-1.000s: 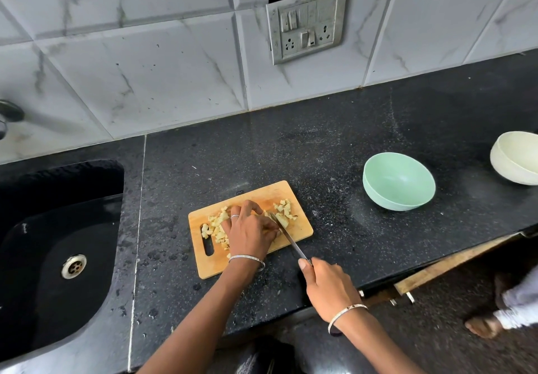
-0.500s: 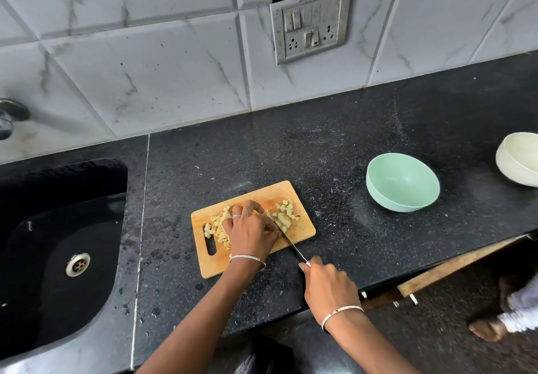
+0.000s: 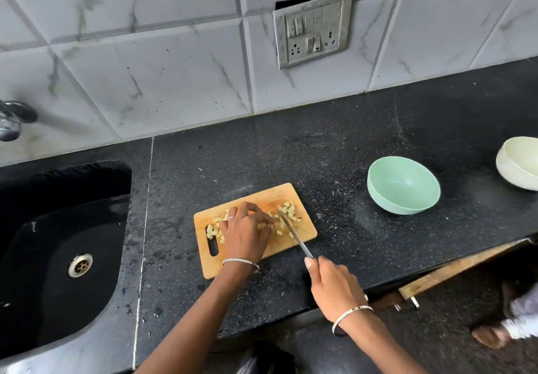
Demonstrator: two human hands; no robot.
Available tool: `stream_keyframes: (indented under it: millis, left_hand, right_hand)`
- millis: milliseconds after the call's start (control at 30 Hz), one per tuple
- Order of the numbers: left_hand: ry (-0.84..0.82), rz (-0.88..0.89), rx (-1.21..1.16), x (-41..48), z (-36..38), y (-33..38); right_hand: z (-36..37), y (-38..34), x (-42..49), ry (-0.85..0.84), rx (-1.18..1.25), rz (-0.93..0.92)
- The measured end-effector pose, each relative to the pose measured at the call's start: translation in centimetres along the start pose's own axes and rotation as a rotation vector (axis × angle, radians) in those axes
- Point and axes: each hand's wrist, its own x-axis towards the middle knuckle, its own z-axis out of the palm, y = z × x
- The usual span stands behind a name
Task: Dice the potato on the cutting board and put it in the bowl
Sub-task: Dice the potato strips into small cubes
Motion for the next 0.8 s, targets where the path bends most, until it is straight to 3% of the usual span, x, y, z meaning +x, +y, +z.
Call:
stream_keyframes:
  millis: [200, 400, 800]
  left_hand:
    - [-0.057, -0.067, 0.115, -0.3, -1.1, -0.8]
    - [-0.14, -0.005, 0.276, 0.5, -1.0, -1.2]
    - [-0.17, -0.02, 0.167, 1.3, -0.8, -1.1]
  right_hand:
    - [1.7, -1.7, 0.8, -0.101, 0.092, -0.032]
    - [1.8, -2.3, 0.6, -0.051, 0.059, -0.02]
    - [2.5, -0.9, 1.9, -0.129, 0.109, -0.015]
